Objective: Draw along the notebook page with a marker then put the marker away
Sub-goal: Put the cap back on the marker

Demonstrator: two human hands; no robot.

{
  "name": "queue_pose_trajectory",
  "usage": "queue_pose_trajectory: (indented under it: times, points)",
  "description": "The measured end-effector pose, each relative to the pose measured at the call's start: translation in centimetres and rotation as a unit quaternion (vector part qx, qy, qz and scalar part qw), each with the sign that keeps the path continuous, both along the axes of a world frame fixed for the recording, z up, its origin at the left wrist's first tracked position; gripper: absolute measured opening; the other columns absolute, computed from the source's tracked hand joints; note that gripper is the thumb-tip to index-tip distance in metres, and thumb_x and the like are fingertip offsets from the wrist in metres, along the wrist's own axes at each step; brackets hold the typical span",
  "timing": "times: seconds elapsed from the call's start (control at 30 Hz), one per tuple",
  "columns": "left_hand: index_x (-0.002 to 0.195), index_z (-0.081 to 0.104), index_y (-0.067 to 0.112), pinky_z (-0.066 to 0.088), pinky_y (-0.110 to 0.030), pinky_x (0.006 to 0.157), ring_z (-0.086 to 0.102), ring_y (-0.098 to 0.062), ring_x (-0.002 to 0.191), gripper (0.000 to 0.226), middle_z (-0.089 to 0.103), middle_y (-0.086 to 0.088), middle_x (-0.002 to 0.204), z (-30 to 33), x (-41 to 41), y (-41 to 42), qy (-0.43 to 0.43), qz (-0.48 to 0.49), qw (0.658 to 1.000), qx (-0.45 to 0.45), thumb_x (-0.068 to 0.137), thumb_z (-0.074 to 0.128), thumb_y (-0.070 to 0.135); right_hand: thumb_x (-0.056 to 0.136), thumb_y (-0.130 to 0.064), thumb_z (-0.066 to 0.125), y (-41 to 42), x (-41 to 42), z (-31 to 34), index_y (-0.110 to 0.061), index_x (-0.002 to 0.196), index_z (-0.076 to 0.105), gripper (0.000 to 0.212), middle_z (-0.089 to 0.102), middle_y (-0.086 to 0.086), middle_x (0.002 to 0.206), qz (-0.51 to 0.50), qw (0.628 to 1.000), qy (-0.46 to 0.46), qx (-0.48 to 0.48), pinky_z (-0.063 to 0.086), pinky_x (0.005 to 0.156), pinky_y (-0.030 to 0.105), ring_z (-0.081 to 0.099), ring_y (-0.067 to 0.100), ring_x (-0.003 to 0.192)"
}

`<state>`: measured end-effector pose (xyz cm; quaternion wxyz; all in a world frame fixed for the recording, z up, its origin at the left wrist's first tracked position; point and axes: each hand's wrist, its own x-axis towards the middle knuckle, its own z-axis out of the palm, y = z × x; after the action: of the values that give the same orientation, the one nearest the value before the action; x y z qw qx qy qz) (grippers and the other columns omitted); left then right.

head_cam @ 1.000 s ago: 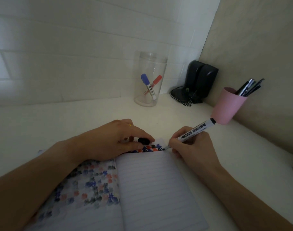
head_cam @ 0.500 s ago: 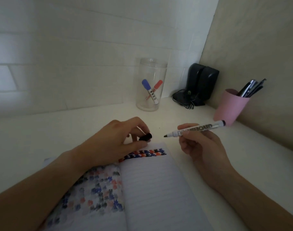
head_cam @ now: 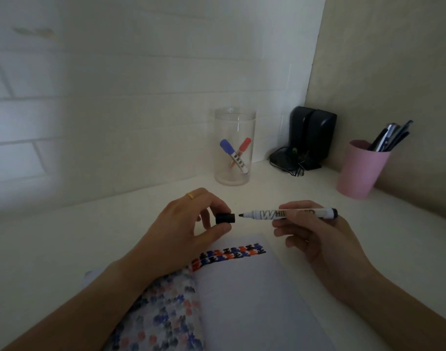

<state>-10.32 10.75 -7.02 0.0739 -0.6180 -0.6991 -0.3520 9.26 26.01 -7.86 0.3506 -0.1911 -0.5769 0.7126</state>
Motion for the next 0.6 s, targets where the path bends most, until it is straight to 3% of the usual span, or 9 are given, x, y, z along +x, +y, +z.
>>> queue_pose_trajectory:
  times: [0.43,0.6]
  points:
    - [0.102,0.064,0.032,0.044,-0.009,0.075,0.061,-0.005,0.085,0.016,0.062,0.023,0.092,0.39,0.24,-0.21,0.006,-0.001,1.0,0.009,0.088,0.072,0.032,0.072,-0.015,0.072,-0.14,0.09,-0.07,-0.003,0.094,0.079,0.026,0.078,0.026,0.09,-0.002,1.0,-0.011,0.016,0.061,0.064,0.025,0.075,0.028,0.077]
    - [0.104,0.066,0.03,0.044,-0.007,0.078,0.062,-0.005,0.087,0.023,0.06,0.03,0.087,0.66,0.76,-0.51,-0.019,-0.019,0.999,0.03,0.084,0.077,0.029,0.066,-0.024,0.08,-0.49,0.28,0.3,-0.007,0.098,0.08,0.036,0.079,0.022,0.093,0.034,0.998,-0.023,0.045,0.061,0.069,0.026,0.076,0.027,0.083]
